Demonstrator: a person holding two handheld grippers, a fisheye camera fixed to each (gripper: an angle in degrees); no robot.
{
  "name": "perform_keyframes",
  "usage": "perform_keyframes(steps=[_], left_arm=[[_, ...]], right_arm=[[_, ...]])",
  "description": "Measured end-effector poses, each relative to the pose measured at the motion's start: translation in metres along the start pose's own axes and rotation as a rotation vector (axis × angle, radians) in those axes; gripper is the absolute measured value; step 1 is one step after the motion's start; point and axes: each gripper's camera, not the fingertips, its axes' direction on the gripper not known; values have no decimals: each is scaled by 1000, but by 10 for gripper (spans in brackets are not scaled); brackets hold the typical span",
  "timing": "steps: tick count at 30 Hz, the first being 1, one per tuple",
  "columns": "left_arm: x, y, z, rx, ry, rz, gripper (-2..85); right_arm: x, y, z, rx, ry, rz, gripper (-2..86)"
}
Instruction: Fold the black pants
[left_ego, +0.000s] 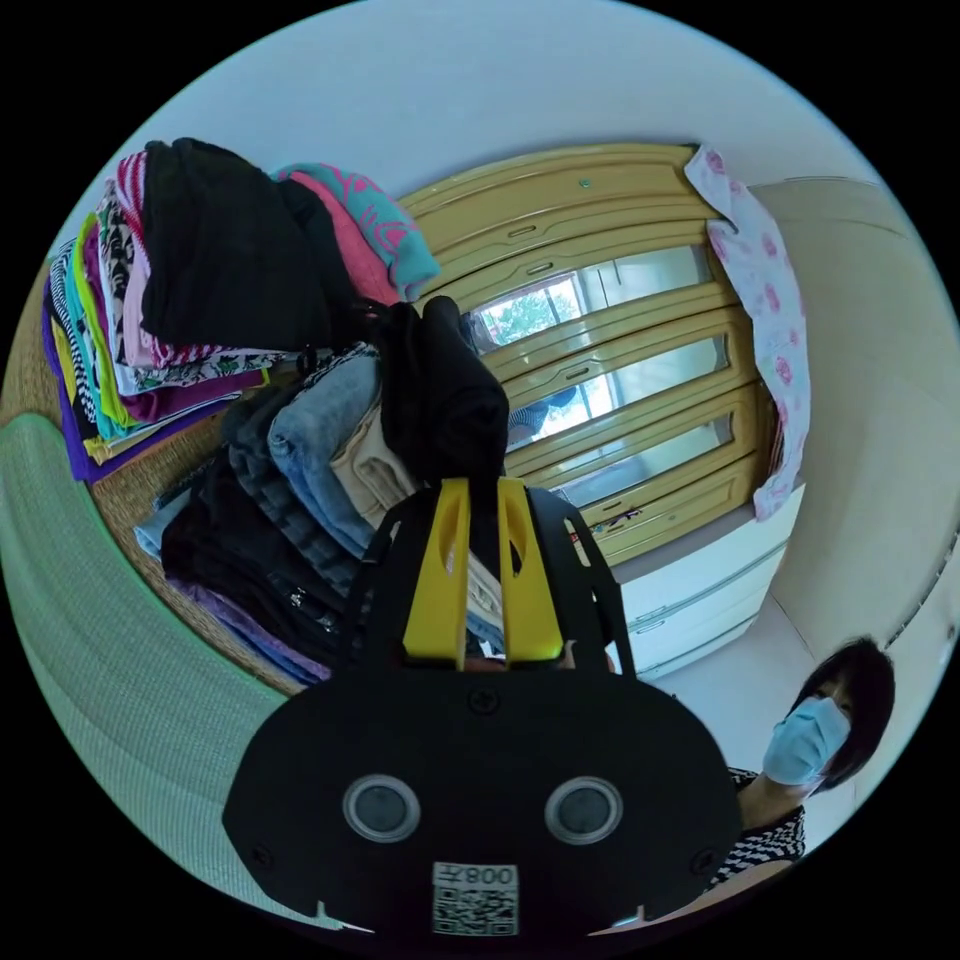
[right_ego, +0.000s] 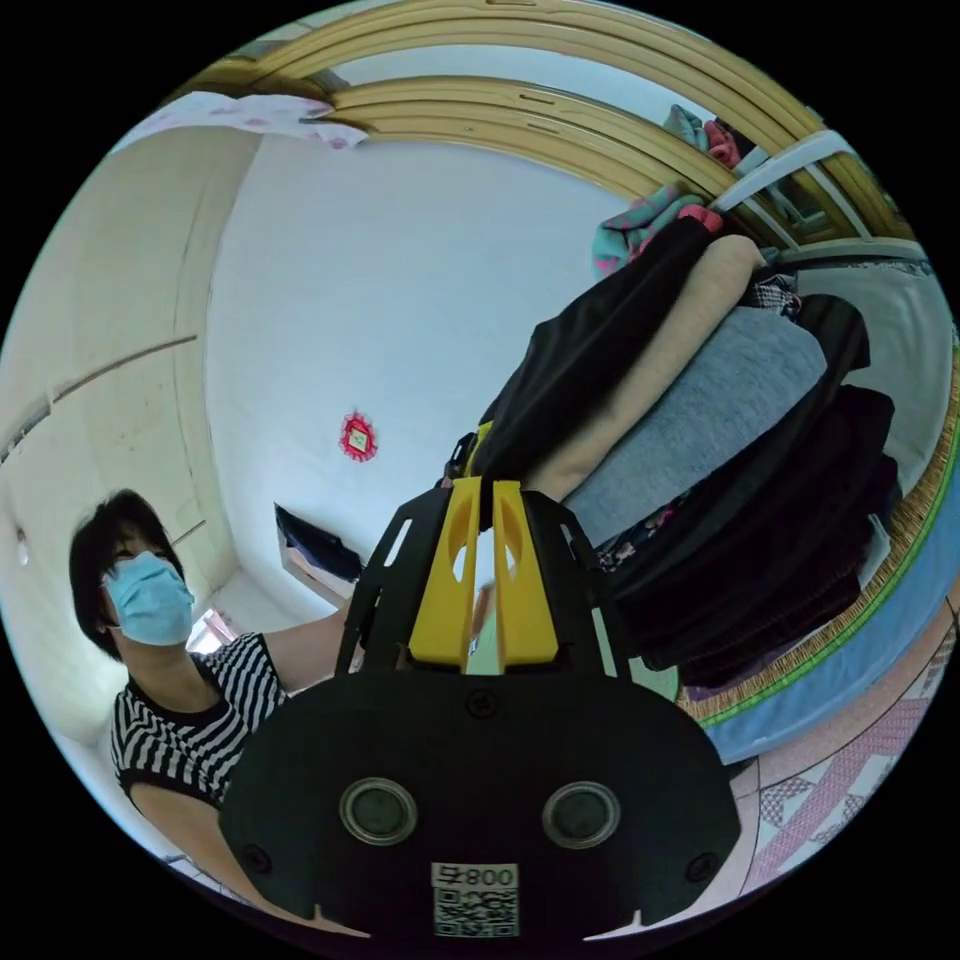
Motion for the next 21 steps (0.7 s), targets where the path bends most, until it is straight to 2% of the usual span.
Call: perform_keyframes(steps=[6, 10, 12, 15, 21], left_arm=[[24, -46, 44, -11, 19, 29, 49], [28, -70, 66, -22, 38, 0, 54], [33, -79, 73, -33, 32, 9, 58], [47, -90, 79, -52, -22, 53, 67], [76, -101, 64, 75, -171, 132, 42]], right_arm=[[-29, -11, -17, -33, 90, -105, 17], [-16, -1, -11, -82, 116, -79, 16], [1, 1, -18, -45, 44, -31, 15], [5, 3, -26, -27, 45, -27, 13], [0, 10, -65, 40, 145, -25, 2]])
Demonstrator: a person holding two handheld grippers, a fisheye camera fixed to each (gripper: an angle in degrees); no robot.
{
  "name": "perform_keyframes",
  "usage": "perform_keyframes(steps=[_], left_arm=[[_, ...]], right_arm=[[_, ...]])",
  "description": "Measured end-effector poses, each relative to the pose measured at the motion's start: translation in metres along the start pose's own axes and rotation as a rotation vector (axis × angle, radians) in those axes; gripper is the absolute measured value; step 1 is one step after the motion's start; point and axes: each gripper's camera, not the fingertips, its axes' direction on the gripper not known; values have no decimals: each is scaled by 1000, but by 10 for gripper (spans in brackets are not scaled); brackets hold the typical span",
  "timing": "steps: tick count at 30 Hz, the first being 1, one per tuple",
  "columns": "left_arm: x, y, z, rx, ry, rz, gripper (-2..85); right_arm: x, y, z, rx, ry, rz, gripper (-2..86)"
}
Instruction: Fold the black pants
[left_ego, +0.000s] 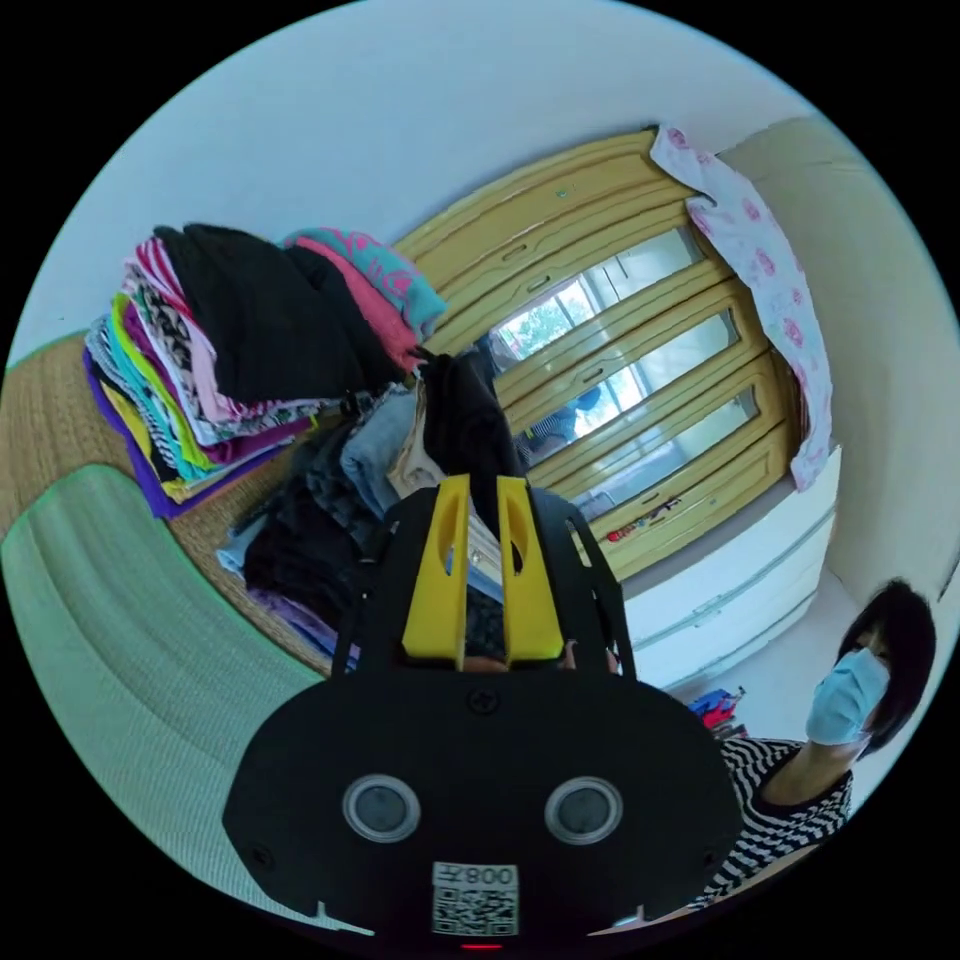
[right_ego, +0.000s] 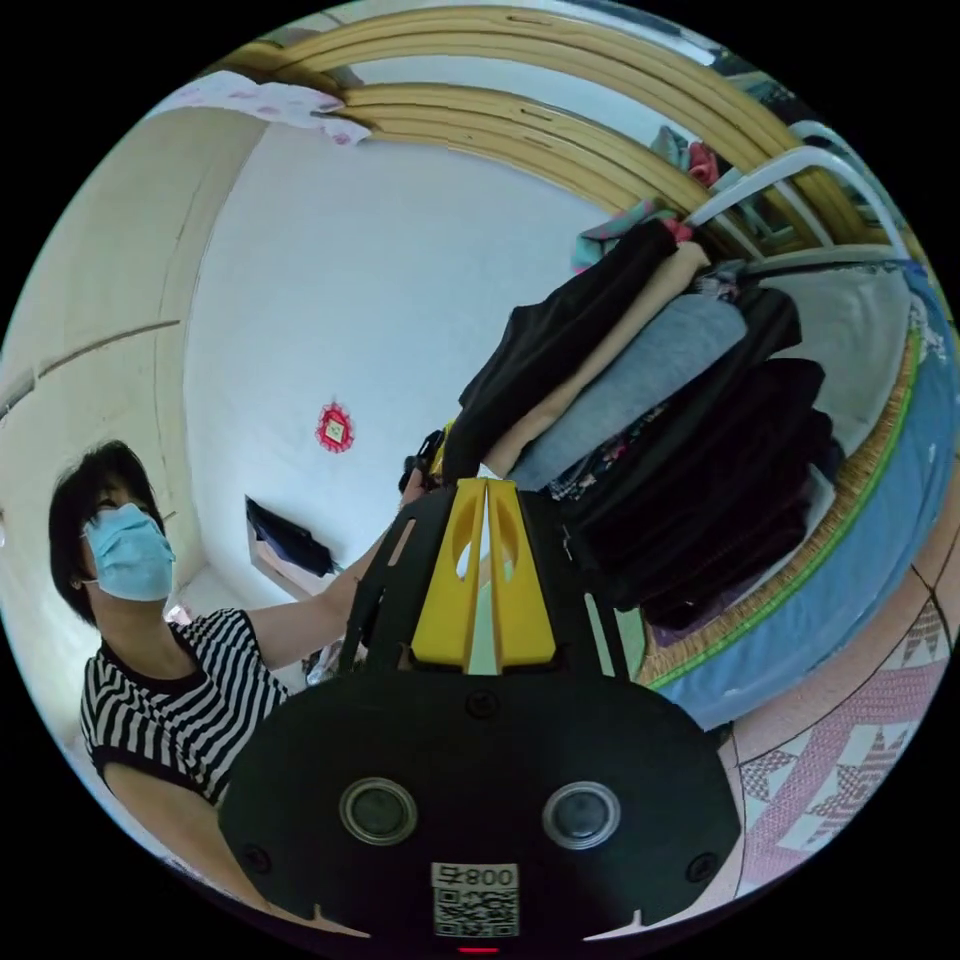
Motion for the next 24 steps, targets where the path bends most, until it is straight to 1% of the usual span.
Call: perform_keyframes(steps=[1, 3, 7, 9, 10, 11, 12, 13, 14, 16, 18, 19, 22, 24], left_arm=[[7, -4, -2, 38, -14, 27, 30], [18, -13, 1, 58, -18, 66, 16], [39, -37, 36, -10, -101, 130, 4], [41, -44, 54, -55, -162, 140, 3], [39, -46, 65, -72, -221, 136, 2], [36, -47, 71, -67, -236, 129, 1], [34, -47, 74, -61, -238, 125, 1], [30, -48, 77, -57, -252, 121, 0], [28, -48, 79, -58, -280, 137, 0], [28, -47, 84, -76, -330, 185, 0], [30, -45, 89, -95, -386, 242, 0], [31, -44, 92, -106, -413, 270, 0], [28, -42, 97, -117, -446, 289, 0], [22, -40, 99, -120, -446, 289, 0]], right_arm=[[-3, -2, -6, 21, 16, -8, 2], [-23, -24, -18, 83, 74, -85, 1], [-61, -86, 11, 35, 216, -237, 0], [-76, -124, 52, -35, 388, -310, 0], [-76, -132, 63, -54, 434, -318, 0], [-73, -144, 87, -108, 532, -339, 0], [-62, -153, 111, -164, 655, -330, 0], [-54, -156, 123, -196, 710, -323, 0], [-35, -157, 143, -266, 821, -322, 0], [-15, -152, 148, -238, 801, -314, 0], [1, -152, 131, -138, 703, -238, 0], [4, -152, 129, -125, 686, -228, 0], [8, -156, 121, -89, 677, -240, 0], [12, -164, 109, -15, 668, -221, 0]])
